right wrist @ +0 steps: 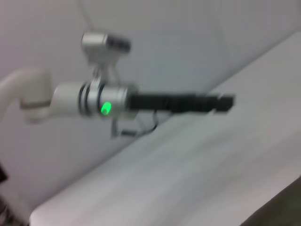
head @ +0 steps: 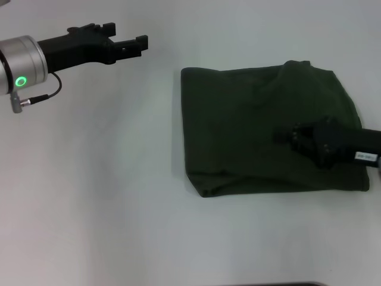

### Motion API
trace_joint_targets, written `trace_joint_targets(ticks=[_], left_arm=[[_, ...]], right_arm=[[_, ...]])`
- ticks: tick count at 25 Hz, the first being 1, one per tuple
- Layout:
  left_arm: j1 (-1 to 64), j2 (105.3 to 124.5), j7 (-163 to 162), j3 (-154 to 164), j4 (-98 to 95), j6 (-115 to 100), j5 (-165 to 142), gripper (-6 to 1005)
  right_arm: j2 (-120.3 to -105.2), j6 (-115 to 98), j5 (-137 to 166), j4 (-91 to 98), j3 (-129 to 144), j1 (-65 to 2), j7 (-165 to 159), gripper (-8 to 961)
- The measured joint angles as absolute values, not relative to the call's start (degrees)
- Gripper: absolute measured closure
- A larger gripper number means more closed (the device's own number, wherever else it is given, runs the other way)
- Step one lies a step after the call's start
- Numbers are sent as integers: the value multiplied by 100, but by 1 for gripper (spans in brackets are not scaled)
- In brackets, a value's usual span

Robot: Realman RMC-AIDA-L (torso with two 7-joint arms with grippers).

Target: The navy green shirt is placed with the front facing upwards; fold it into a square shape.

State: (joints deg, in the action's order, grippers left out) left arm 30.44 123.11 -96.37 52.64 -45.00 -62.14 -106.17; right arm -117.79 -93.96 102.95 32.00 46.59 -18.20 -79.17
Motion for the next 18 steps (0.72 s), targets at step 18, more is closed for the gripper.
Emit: trace_joint_targets(ticks=[18], left_arm=[[2791,12336,-9541,5256,-4500,-7051,-10542,82]], right_arm=[[-11648,-9798,10327,3101,3530,-1359,-8000,577]])
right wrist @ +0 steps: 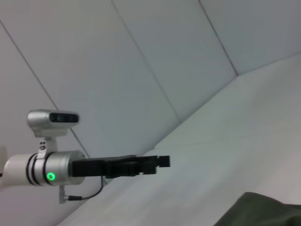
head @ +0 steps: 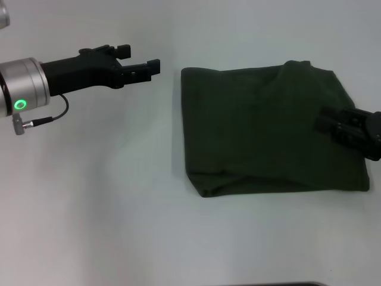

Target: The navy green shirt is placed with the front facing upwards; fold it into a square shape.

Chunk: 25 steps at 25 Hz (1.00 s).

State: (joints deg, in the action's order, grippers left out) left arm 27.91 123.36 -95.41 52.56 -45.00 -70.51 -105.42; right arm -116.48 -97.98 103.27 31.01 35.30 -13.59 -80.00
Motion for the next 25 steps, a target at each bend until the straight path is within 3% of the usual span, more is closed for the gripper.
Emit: trace_joint_targets(ticks=[2,12,18,25], left_arm=[[2773,12344,-9486,5256,-4497,-7124,-10520,82],[2664,12374,-9421,5255,-4492,-7542,-10512,82],[2602,12334,-9421,5256,-4480,-7852,-10574,82],[2463,12346,-9163,5258,-4465,-8513,-10604,82]], right_arm=[[-11598,-9803,10327,3098,3495,-1355,-8086,479],[-11521,-9896,10329,3094,3383,-1447,-8346,261],[-11386,-9959,10347,3097,3390,-1390,-8648,101],[-11320,-10062,10715,3141,3347,-1369,-9039,101]])
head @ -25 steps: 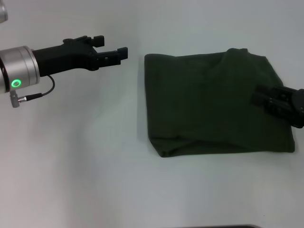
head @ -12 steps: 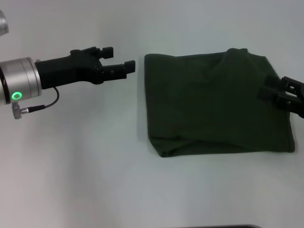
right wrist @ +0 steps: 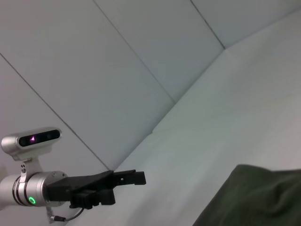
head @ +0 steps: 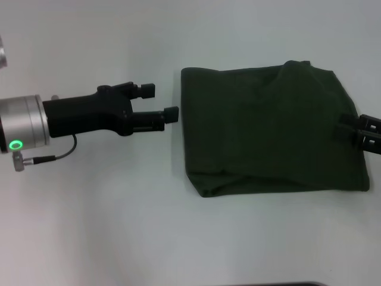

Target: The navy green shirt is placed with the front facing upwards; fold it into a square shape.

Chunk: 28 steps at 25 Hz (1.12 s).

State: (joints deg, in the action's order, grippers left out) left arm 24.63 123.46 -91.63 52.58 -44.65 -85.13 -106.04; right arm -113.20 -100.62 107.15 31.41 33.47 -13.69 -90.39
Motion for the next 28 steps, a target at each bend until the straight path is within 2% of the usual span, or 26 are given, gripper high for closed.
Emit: trace_joint_targets(ticks=[8,28], left_arm=[[2418,12366,-9058,5338,-4427,-8789,-10826,82],[2532,12375,-8442,5468,-4113,-9035,-11050,82]], right_arm=[[-11122,-10287,10901,3052,3369,-1376,-9702,102],[-11013,-10599,11663,3041,3249,-1390,-10581,101]])
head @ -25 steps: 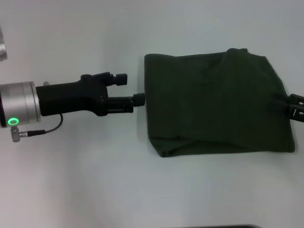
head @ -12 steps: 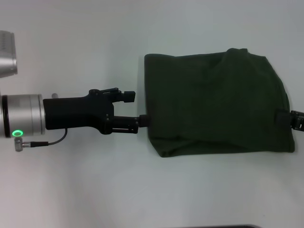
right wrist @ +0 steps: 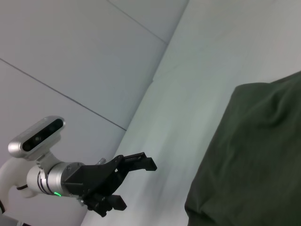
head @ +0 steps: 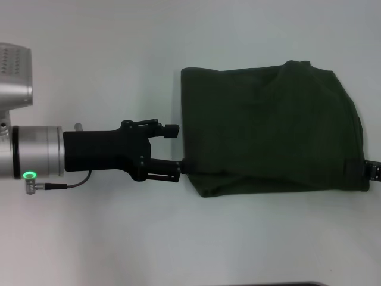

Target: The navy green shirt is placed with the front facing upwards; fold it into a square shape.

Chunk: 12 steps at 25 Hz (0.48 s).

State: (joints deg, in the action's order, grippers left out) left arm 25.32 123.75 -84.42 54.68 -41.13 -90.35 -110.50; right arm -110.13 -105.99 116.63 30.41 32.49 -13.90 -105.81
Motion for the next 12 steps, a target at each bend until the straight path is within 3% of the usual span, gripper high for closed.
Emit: trace_joint_targets(ticks=[12], left_arm=[[2664,12375,-8229,5503,-3843,-8971,-11080,82]], right_arm=[[-10966,-10626,11673,3050,3169,-1365,-10731,101]])
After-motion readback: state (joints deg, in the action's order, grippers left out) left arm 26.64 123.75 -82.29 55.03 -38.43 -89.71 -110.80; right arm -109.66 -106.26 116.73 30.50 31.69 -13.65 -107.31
